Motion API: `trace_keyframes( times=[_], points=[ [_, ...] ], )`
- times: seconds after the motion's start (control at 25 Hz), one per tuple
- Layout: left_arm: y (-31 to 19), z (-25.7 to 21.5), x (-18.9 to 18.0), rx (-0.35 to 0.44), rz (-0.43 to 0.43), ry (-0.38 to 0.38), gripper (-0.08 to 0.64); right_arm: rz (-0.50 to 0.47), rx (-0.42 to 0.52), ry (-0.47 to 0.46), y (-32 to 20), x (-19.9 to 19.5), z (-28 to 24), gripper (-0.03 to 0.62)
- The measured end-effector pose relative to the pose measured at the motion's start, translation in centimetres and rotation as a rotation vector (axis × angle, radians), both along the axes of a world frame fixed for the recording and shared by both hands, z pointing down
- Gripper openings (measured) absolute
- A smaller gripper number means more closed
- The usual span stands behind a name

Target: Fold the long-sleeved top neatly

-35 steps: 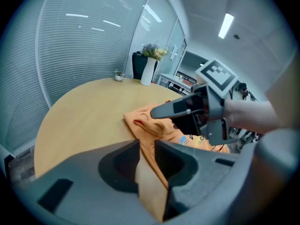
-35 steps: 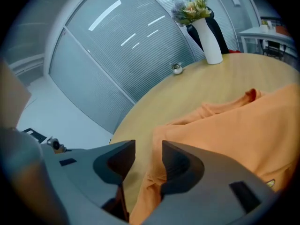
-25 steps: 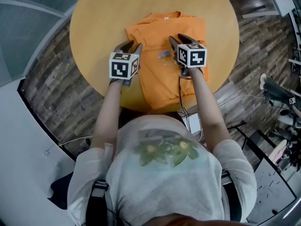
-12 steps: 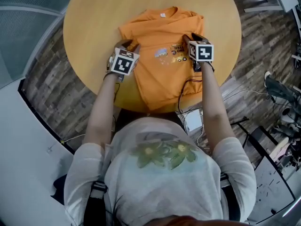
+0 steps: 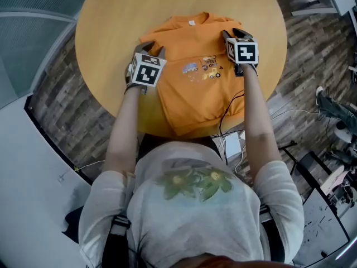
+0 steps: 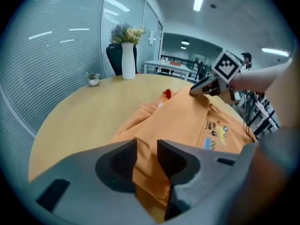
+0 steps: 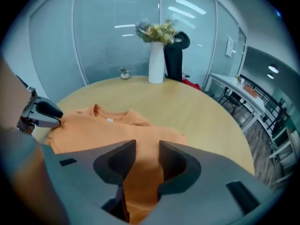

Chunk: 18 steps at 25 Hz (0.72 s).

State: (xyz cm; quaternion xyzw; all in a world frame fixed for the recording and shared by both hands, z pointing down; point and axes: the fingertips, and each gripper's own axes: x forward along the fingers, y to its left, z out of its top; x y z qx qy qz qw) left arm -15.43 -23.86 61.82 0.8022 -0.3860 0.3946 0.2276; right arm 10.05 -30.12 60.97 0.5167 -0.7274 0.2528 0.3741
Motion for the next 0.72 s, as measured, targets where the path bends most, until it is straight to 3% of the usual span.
trace_keyframes(
  times=[0.08, 0.24, 0.32, 0.48, 0.72],
  points=[
    [-0.1, 2.1, -0.7, -0.038, -0.011, -0.044, 0.117, 0.002, -0.079, -0.006, -0.1, 0.2, 2.6, 0.167],
    [-0.4, 2.6, -0.9, -0.033, -0.072, 0.03, 0.118, 0.075, -0.117, -0.178, -0.1, 0.0, 3.8, 0.16],
    [-0.5, 2.8, -0.8, -0.04, -0.085, 0.015, 0.118, 0.072, -0.129, -0.199, -0.1, 0.1, 3.7, 0.16],
    [-1.0, 3.1, -0.4, -0.071, -0.08, -0.028, 0.118, 0.057, -0.104, -0.196, -0.2, 0.1, 3.7, 0.16],
    [-2.9, 3.3, 0.2, -0.026, -0.085, -0.032, 0.12, 0.081, -0.025, -0.241, -0.4, -0.2, 3.6, 0.155]
  ],
)
